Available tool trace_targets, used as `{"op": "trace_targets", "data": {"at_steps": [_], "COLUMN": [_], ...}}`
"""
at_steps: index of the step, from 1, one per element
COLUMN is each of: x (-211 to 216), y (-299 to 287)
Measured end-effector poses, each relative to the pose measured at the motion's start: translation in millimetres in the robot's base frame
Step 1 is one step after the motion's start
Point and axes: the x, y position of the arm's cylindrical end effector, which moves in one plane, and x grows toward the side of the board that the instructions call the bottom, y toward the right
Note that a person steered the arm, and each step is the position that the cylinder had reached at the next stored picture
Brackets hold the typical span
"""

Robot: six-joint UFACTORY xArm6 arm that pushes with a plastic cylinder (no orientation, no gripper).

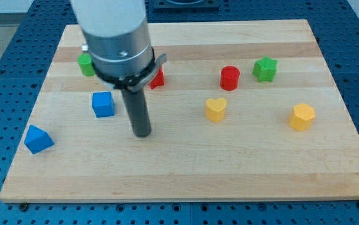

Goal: Move the blue cube to the blue triangle

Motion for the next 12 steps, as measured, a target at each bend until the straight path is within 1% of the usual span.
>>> {"op": "trace_targets", "data": {"at_steps": [1,2,3,4,5,7,8,9,10,11,12], "x": [-46,-69,-74,-61,-26,-17,-9,-8,-18,5,14], "y": [0,-10,-50,-90,-104,-114,-142,-151,-88,-51,-23]}}
